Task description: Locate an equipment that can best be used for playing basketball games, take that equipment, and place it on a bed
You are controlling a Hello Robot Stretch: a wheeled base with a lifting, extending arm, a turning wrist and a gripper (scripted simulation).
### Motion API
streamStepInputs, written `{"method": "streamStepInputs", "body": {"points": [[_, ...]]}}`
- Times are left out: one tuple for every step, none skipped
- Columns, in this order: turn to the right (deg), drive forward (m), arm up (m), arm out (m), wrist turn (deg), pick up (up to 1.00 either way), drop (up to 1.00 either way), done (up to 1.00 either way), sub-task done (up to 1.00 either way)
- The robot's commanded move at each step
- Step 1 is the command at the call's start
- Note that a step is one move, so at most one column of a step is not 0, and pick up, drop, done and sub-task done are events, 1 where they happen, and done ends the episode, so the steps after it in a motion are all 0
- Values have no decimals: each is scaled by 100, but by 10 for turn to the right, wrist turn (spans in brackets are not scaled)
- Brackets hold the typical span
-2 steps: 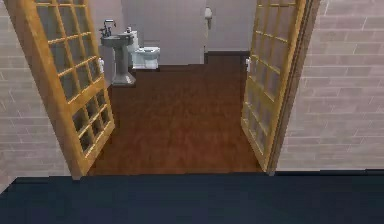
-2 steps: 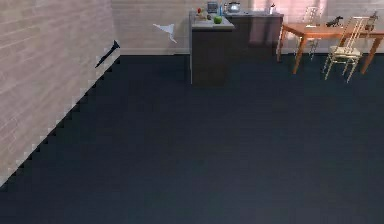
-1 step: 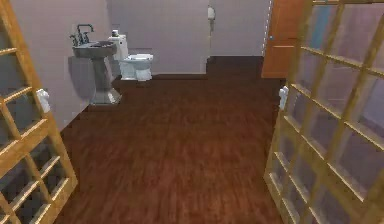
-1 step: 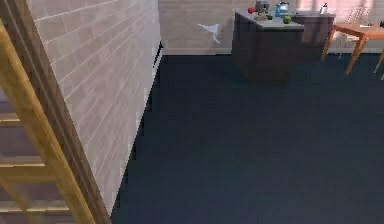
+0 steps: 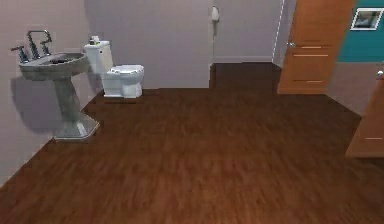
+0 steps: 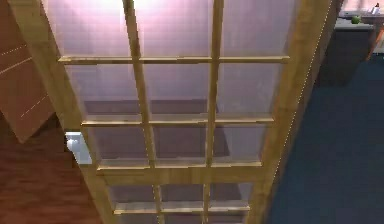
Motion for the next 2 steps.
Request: {"method": "streamStepInputs", "body": {"points": [[0, 55, 0, 0, 0, 0, 0, 0, 0], [360, 0, 0, 0, 0, 0, 0, 0, 0]]}}
